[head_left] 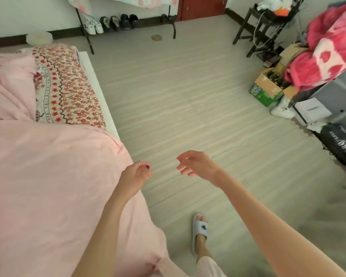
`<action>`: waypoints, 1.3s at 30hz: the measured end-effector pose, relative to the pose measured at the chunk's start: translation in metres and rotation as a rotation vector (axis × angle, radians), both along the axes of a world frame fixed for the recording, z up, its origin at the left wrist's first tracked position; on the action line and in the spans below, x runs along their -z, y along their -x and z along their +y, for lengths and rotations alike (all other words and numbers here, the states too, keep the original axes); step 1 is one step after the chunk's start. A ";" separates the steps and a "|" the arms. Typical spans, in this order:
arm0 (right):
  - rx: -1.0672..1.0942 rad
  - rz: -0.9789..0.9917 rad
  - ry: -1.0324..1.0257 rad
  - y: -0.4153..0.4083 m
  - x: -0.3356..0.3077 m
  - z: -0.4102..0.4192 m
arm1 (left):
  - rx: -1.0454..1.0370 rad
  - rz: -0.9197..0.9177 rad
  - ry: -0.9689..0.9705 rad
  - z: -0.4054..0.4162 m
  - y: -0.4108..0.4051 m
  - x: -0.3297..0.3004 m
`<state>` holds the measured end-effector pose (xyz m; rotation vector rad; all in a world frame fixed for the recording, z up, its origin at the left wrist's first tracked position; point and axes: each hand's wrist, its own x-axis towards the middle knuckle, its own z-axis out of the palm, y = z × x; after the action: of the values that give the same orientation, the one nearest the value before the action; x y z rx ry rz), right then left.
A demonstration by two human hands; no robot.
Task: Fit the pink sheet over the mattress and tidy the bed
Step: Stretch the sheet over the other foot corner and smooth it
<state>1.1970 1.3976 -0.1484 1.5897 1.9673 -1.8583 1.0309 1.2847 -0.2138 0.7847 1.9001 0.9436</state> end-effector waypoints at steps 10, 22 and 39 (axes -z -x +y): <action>-0.185 -0.005 -0.024 -0.015 -0.016 0.184 | -0.197 -0.059 0.014 0.133 -0.056 -0.024; -0.652 0.033 0.135 0.184 0.010 0.230 | -0.714 -0.081 0.122 0.133 0.070 -0.017; -1.090 -0.063 0.014 0.573 0.043 0.317 | -0.977 0.027 0.271 0.196 0.364 0.005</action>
<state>0.6237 1.7149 -0.1910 0.3287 2.0769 -1.2919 0.6669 1.4806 -0.2186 -0.3623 2.3858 1.1750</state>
